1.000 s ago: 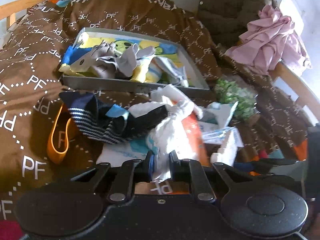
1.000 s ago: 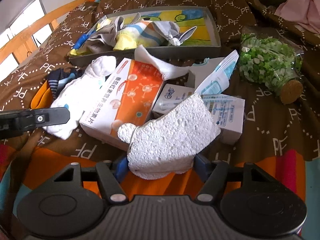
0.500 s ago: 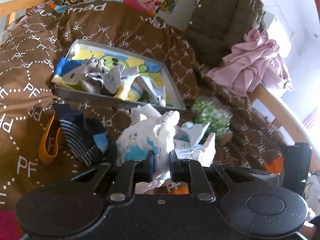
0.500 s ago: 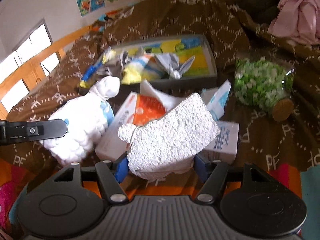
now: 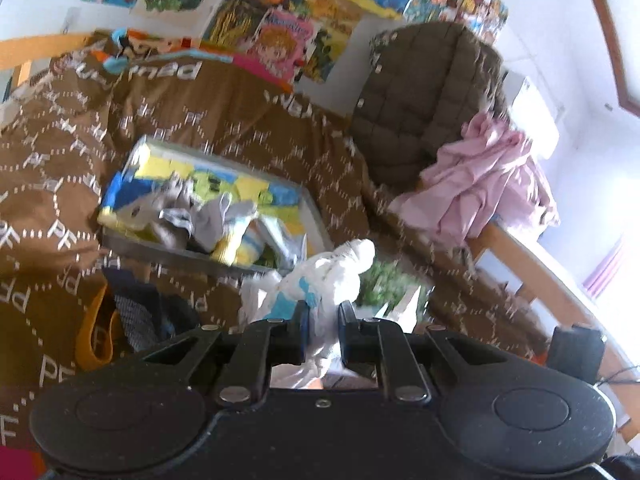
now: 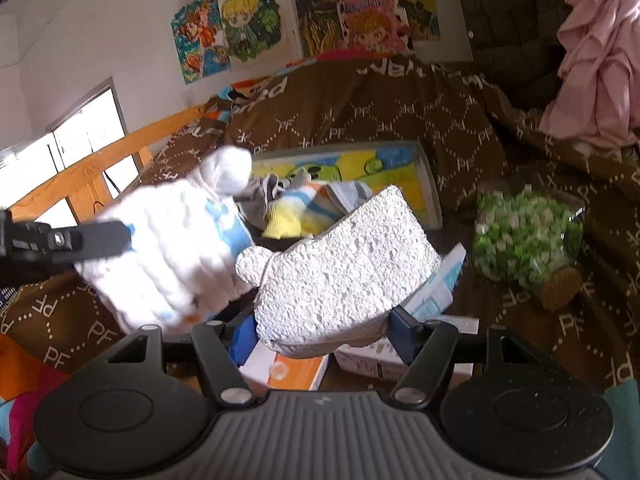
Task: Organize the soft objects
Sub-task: 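Carry both white cloths with both tools over the tray, then lower both cloths into the tray and open both tools, then lift both open tools and move them back over the pile, then grasp the navy striped sock with the right tool while the left tool grasps the orange strap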
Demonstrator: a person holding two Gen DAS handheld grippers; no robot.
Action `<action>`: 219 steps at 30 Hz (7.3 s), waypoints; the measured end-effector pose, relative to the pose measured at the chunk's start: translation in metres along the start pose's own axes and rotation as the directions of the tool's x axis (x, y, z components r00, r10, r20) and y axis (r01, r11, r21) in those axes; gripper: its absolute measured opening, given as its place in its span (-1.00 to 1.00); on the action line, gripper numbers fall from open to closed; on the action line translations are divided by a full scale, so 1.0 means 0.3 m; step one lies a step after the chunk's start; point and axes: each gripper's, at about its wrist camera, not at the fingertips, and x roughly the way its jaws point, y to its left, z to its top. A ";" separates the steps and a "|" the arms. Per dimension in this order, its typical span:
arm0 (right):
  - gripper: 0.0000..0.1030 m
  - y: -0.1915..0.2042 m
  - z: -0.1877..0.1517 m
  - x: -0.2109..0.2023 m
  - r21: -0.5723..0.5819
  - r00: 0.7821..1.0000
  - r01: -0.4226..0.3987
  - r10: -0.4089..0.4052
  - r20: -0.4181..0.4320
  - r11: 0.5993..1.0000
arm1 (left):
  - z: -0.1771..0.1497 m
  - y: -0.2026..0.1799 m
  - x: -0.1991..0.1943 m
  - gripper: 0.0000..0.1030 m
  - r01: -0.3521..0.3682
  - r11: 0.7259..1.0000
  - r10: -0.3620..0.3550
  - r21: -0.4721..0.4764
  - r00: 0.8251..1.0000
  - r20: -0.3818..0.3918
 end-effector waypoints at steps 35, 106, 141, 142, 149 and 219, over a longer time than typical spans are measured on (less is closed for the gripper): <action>0.37 -0.028 0.268 0.578 -0.085 0.998 -0.010 0.016 0.063 0.996 | 0.244 0.442 0.467 -0.70 -0.042 0.978 0.094 -0.206 0.964 0.248; 0.99 -0.096 0.341 0.352 -0.007 0.986 0.108 -0.107 0.131 0.994 | 0.203 0.244 0.414 0.73 -0.281 0.958 0.288 -0.064 0.939 0.187; 1.00 0.019 0.190 -0.239 -0.076 0.930 0.119 -0.084 0.358 0.990 | 0.020 -0.104 -0.089 0.98 -0.386 0.921 0.377 -0.045 0.859 0.347; 1.00 0.019 0.179 -0.252 -0.075 0.930 0.118 -0.084 0.358 0.990 | 0.009 -0.105 -0.097 0.98 -0.388 0.920 0.380 -0.047 0.860 0.342; 1.00 0.021 0.106 -0.309 -0.089 0.935 0.138 -0.100 0.340 0.986 | -0.059 -0.126 -0.162 0.98 -0.415 0.909 0.406 -0.046 0.854 0.325; 0.99 0.411 -0.200 0.175 -0.746 0.997 -0.066 0.067 -0.029 0.663 | -0.082 0.245 0.098 0.70 -0.358 0.754 0.539 0.551 0.816 -0.208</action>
